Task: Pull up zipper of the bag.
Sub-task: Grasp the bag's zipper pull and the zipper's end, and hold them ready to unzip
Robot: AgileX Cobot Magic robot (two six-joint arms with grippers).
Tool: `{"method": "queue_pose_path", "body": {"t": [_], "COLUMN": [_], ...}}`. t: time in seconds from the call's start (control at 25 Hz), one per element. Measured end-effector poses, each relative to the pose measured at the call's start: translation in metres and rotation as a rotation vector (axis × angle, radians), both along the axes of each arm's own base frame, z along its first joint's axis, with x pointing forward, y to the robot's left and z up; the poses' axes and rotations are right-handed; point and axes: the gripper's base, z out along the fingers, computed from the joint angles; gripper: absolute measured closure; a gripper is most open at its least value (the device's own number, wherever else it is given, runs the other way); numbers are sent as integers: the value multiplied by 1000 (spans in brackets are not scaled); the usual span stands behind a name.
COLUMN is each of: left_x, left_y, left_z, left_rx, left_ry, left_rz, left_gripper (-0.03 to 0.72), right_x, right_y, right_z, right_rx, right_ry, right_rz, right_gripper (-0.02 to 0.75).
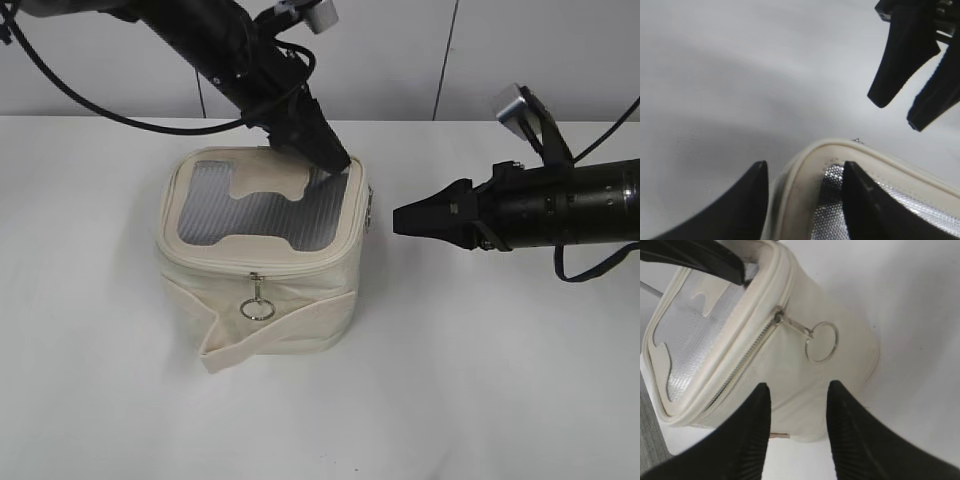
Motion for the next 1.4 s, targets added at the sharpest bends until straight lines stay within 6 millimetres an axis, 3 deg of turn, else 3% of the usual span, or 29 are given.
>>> {"method": "queue_pose_path", "body": {"t": [0.2, 0.36, 0.88, 1.4], "left_x": [1, 3, 5, 5], "left_y": [-1, 0, 0, 0], "left_z": [-13, -13, -9, -9], "left_rx": [17, 36, 51, 52], "left_ry": [70, 56, 42, 46], "left_rz": [27, 37, 35, 39], "left_gripper": [351, 608, 613, 613], "right_x": [-4, -3, 2, 13], "right_y": [11, 10, 20, 33], "right_z": [-1, -5, -9, -28], "right_rx": [-16, -56, -106, -125], "right_ry": [-3, 0, -70, -37], "right_rz": [31, 13, 72, 91], "right_gripper": [429, 429, 429, 429]}}
